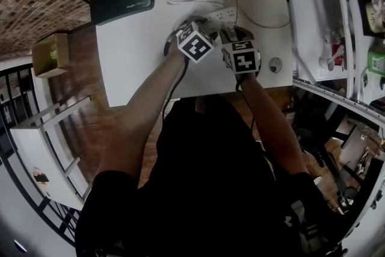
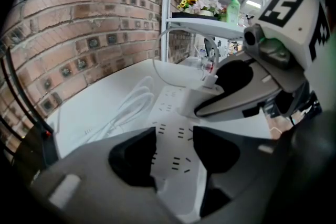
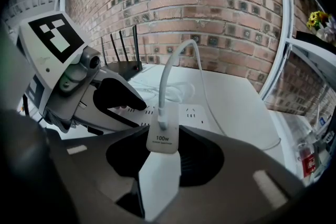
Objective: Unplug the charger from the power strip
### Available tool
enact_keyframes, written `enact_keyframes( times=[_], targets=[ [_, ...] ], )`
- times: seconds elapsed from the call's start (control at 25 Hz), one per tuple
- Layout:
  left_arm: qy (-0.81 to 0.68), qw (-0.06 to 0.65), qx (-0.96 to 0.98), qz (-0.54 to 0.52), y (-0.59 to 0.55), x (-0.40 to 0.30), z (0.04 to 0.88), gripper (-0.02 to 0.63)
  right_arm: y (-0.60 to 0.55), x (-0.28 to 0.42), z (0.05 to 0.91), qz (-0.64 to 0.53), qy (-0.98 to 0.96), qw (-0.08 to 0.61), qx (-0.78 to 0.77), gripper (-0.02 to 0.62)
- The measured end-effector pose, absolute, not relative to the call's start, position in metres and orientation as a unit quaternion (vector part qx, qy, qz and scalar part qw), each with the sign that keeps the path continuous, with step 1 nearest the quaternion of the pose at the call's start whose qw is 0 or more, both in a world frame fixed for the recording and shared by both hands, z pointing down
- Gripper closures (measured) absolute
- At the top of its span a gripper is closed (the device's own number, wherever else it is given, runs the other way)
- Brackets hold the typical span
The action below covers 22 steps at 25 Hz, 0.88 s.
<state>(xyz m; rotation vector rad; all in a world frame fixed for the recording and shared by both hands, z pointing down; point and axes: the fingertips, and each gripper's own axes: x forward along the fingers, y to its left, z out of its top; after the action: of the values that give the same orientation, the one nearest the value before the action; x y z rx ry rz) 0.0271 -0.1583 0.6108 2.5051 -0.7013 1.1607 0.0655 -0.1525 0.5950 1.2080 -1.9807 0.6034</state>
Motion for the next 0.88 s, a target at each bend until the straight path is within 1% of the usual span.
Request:
enact_keyframes(
  times=[0.88],
  targets=[
    [-0.227,0.148,0.869,0.414,-0.1505,0.0325,0.6127,0.379,-0.1474,0.0685,0.5852,0.230,-0.773,0.345,0.480,0.454]
  ],
)
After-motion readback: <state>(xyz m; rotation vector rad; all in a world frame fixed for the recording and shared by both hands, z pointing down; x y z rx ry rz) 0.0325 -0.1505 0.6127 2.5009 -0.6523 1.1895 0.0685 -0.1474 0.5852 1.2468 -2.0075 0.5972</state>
